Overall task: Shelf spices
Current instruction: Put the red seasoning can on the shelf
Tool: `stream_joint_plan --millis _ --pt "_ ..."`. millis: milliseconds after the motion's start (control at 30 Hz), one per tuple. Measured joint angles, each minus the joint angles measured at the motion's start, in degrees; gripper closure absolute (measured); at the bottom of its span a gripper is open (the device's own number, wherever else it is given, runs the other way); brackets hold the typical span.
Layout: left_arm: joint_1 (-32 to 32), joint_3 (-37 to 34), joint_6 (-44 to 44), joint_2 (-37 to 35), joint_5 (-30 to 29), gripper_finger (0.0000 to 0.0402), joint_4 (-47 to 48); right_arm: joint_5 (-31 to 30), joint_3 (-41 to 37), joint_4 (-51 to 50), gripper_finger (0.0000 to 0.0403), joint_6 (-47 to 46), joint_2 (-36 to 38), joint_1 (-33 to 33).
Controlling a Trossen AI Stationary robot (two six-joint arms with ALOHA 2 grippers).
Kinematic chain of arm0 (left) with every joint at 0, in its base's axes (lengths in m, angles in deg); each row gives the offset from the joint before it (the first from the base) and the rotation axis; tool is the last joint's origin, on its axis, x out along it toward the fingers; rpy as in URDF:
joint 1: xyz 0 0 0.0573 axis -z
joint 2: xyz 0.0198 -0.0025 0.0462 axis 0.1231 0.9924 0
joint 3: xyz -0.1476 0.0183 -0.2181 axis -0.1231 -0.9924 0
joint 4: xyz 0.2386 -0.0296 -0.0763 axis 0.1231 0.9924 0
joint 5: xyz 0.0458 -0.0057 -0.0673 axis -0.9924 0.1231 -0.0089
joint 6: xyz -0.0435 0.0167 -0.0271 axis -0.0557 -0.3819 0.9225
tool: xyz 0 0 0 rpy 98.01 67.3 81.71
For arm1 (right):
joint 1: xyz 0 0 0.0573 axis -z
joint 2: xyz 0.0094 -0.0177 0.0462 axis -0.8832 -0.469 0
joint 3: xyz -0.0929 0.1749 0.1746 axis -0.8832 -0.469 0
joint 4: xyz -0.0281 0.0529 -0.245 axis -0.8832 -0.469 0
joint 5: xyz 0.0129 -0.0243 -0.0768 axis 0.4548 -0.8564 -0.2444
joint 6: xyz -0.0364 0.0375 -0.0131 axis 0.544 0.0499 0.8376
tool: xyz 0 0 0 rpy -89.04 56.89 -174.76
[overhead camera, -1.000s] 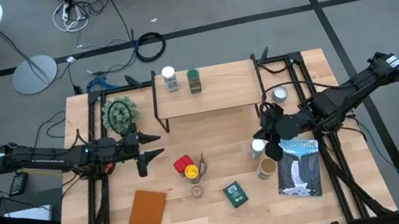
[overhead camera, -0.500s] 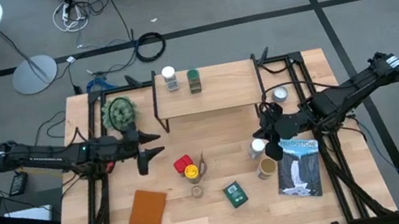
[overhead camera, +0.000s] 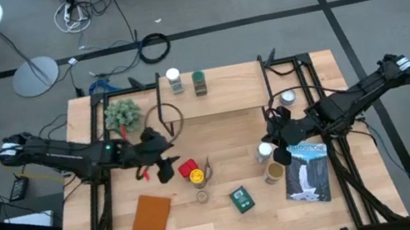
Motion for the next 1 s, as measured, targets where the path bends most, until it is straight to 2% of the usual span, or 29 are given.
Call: stream_joint_plan --millis 333,500,633,833,1000 --pt "0.0 9.5 3.4 16.3 8.8 0.0163 2.5 0.1 -2.7 0.2 0.0401 -0.4 0.0 0.0" --pt "0.0 13.4 5.1 21.3 9.9 0.0163 8.4 0.1 -2.7 0.5 0.0397 -0.6 0.0 0.0" --pt "0.0 15.2 6.0 23.6 13.1 0.0163 9.0 0.1 -2.7 0.5 0.0398 -0.6 0.0 0.0" --pt "0.0 16.5 5.7 24.5 13.2 0.0163 9.6 0.1 -2.7 0.5 0.04 -0.5 0.0 0.0" --pt "-0.3 17.2 2.5 24.6 9.4 0.0163 10.1 0.1 -2.7 0.5 0.0397 -0.5 0.0 0.0"
